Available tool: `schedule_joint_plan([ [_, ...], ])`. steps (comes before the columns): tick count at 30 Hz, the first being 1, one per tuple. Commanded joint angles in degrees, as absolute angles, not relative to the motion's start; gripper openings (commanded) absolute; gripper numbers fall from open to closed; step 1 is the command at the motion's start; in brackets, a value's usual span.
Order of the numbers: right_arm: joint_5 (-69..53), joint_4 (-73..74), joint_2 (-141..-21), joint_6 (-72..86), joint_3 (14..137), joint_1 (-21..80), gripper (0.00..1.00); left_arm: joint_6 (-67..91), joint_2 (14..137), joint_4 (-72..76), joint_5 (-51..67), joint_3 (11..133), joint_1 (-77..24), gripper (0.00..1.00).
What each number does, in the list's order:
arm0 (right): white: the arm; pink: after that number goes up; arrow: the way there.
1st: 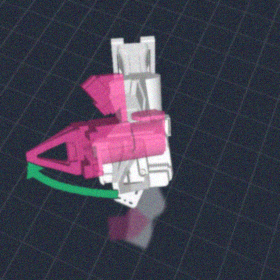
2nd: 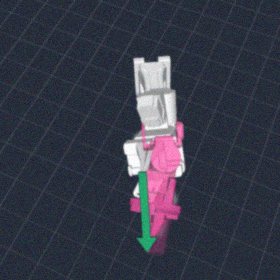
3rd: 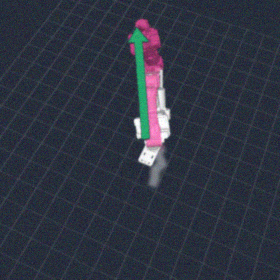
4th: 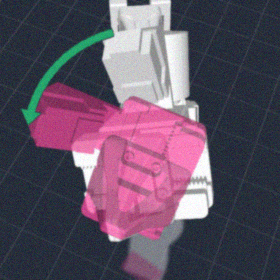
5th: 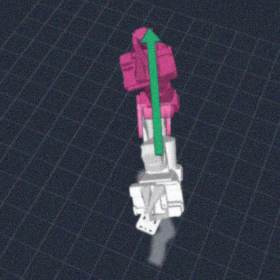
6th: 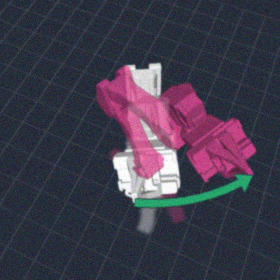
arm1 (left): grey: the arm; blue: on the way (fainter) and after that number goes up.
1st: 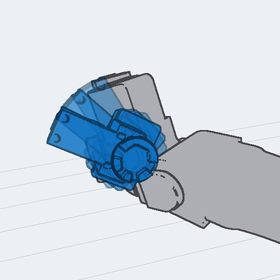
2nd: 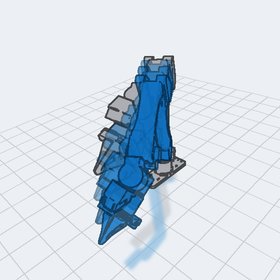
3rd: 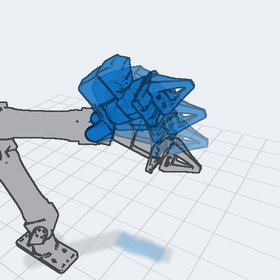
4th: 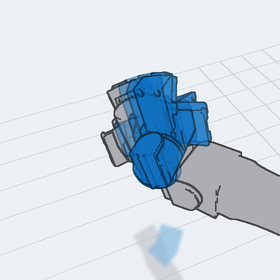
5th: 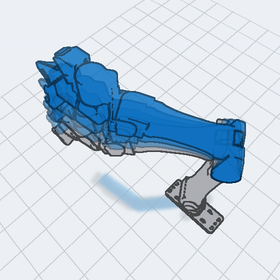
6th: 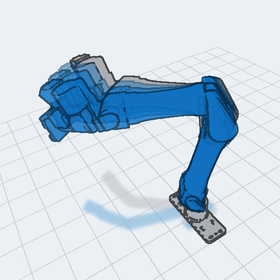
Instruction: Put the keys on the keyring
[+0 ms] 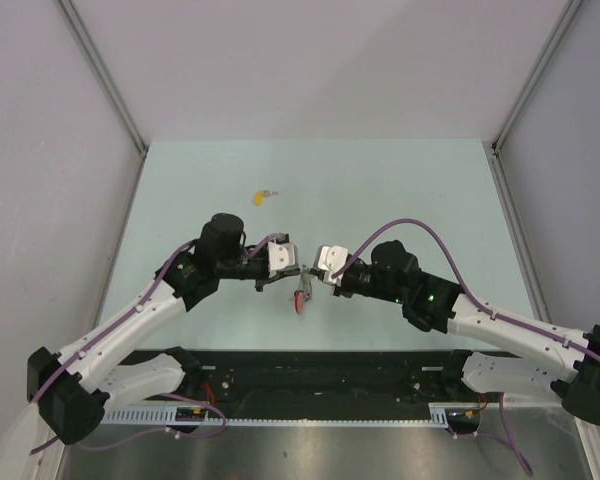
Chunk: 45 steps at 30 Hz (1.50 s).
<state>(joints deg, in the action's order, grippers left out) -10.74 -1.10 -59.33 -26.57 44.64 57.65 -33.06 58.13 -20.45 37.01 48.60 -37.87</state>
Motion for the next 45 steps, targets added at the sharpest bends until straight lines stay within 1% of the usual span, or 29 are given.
schedule_joint_plan([
  [1, -10.0, -3.1, -58.4, -25.9, 44.7, 57.9, 0.00, -34.8, 57.3, -19.6, 38.0, 48.9, -38.2, 0.01],
  [32, -11.8, -3.1, -60.6, -25.6, 45.4, 57.9, 0.00, -35.2, 57.4, -19.4, 39.3, 48.6, -38.3, 0.00],
  [45, -12.9, -2.6, -60.8, -25.8, 45.6, 57.8, 0.00, -37.4, 56.8, -20.7, 40.6, 48.3, -39.9, 0.00],
])
